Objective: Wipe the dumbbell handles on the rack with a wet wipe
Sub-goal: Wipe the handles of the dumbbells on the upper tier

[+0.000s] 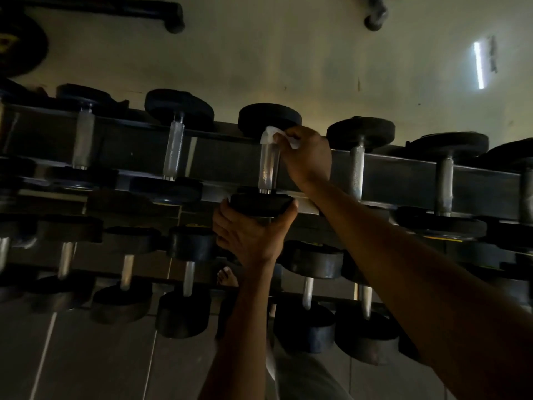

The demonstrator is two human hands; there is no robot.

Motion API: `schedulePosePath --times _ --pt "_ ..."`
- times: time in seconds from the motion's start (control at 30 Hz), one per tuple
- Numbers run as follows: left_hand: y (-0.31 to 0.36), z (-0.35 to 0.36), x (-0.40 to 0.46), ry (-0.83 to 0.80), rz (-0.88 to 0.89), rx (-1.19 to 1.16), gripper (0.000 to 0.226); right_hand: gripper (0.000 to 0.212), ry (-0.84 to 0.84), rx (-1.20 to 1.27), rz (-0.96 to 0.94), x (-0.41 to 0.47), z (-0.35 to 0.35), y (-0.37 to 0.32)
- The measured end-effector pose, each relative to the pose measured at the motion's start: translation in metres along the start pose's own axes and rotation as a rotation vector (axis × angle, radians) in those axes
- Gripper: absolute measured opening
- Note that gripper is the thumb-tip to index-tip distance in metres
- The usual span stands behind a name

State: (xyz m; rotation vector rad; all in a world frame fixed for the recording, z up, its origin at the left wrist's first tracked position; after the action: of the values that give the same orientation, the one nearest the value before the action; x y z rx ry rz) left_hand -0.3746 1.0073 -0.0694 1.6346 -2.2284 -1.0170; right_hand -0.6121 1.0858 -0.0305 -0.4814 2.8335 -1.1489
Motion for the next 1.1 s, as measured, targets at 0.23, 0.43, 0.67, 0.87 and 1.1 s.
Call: schedulePosePath --times 0.23,0.43,0.67,0.87,1.1 --pt "0.004 -0.008 0.006 -0.064 0.057 0.024 0.136 0.019 -0.045 0.123 -0.089 -0.012 0.012 -0.024" --pt "0.004 -0.012 0.012 -0.154 0.070 0.077 0.139 0.018 -0.111 0.031 -0.083 -0.018 0.026 -0.023" --pt "-0.011 -0.023 0.022 -0.265 0.106 -0.085 0.112 0.021 -0.358 0.012 -0.061 -0.049 0.028 -0.007" --pt "-0.013 -0.025 0.031 -0.422 0.037 -0.195 0.078 0.010 -0.551 -0.033 0.135 -0.058 0.029 0.014" --pt "-0.004 -0.020 0.044 -0.521 -0.010 -0.093 0.058 0.020 -0.551 0.008 0.213 -0.062 0.028 0.018"
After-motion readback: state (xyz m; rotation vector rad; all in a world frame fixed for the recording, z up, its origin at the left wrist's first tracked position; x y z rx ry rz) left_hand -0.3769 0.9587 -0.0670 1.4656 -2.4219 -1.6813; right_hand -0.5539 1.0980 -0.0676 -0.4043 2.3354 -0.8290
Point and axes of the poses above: each hand's wrist, its own x-axis towards the middle knuckle, its own z-axis out of the palm, y = z × x, the point moved 10 cm from there along x, towards the middle knuckle, and after that the axes turned 2 degrees about x, right-handed, at the moved point
